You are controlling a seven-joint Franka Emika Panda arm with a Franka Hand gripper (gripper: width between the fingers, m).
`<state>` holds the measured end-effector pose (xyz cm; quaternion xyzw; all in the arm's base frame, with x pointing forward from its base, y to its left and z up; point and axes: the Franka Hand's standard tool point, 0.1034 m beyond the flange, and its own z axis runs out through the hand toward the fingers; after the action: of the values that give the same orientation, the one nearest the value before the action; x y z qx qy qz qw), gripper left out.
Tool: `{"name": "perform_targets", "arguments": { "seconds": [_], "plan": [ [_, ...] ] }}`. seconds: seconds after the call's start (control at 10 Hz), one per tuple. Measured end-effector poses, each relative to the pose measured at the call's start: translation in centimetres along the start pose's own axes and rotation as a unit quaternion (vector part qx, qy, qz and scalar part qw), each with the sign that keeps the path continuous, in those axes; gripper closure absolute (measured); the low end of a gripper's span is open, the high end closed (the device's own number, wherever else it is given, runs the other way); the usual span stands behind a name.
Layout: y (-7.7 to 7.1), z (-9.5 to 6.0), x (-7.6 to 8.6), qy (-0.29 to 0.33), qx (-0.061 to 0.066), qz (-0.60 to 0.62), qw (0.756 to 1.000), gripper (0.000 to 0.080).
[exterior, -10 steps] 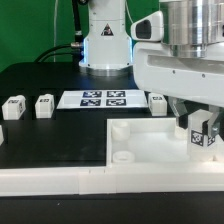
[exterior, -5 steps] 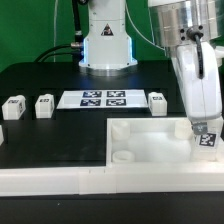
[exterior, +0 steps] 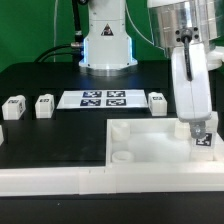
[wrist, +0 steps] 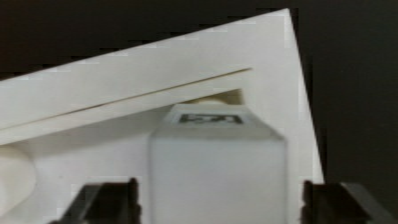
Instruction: Assemble one leg
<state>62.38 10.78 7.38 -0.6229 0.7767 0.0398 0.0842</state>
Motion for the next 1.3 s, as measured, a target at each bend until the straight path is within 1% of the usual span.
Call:
{"name": "perform_targets", "arguments": {
  "seconds": [0.1,0.2,0.3,0.4,0.6,0.7,0.8,0.9,1.0,1.1,1.2,1.3],
  "plan": [
    [-0.09,-0.06,-0.52,0.008,0.002,-0.103,0.995,0.0309],
    [0.02,-0.05,-0.95,0.008,0.002,-0.170,0.985,0.0179],
    [0.06,-0.11,-1.10,0.010,0.002,-0.226,0.974,0.0159],
    [0.04,-0.07,-0.99,0.011,0.001,-0.266,0.964,0.0159],
    [0.03,-0.06,-0.91,0.011,-0.001,-0.367,0.930,0.0151],
    [0.09,-0.01,-0.88,0.017,-0.004,-0.433,0.901,0.0150],
    [0.24,0.13,-0.95,0.027,-0.013,-0.527,0.849,0.0150],
    [0.38,0.23,-1.02,0.029,-0.017,-0.584,0.811,0.0150],
    [0.45,0.30,-0.99,0.028,-0.020,-0.630,0.776,0.0150],
    [0.35,0.35,-0.79,0.032,-0.019,-0.680,0.733,0.0150],
    [0.35,0.35,-0.82,0.032,-0.017,-0.667,0.745,0.0150],
    [0.35,0.35,-0.81,0.032,-0.017,-0.655,0.755,0.0259]
  ]
}}
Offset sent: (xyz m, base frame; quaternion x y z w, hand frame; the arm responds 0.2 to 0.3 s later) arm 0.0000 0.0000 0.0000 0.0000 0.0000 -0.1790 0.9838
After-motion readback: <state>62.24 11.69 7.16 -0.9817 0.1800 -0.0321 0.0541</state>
